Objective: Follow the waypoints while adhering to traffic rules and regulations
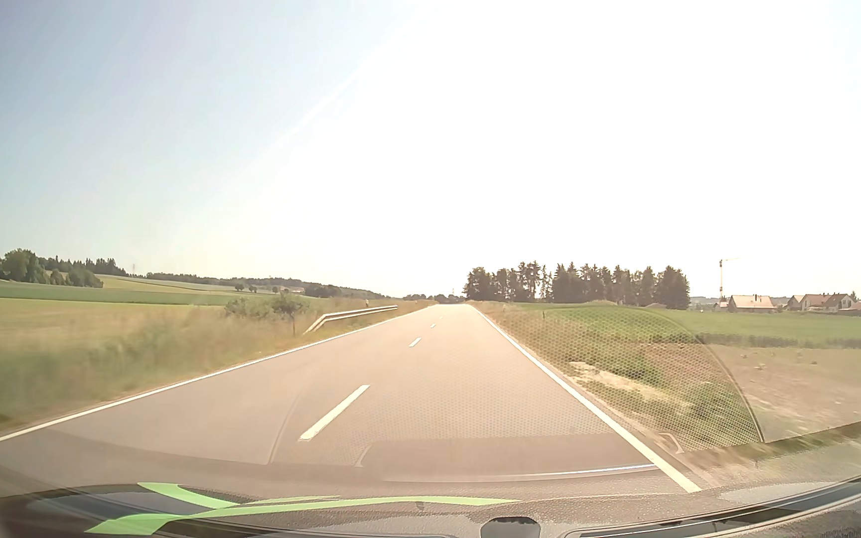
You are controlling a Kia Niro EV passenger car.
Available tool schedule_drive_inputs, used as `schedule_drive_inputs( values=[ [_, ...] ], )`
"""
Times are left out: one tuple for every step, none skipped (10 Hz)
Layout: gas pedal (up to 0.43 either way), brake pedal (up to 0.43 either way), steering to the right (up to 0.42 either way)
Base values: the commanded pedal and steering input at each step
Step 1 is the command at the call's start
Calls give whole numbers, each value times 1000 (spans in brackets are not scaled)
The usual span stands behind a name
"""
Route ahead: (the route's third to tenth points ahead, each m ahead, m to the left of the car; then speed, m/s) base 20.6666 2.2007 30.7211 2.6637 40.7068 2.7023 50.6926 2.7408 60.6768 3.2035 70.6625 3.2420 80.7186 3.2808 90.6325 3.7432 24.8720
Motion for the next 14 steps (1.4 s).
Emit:
schedule_drive_inputs(
  values=[
    [240,0,-1],
    [240,0,-1],
    [240,0,-1],
    [248,0,-1],
    [248,0,-1],
    [248,0,-1],
    [260,0,-1],
    [268,0,-1],
    [268,0,-1],
    [268,0,-1],
    [260,0,-1],
    [228,0,-1],
    [220,0,-1],
    [228,0,-3]
  ],
)
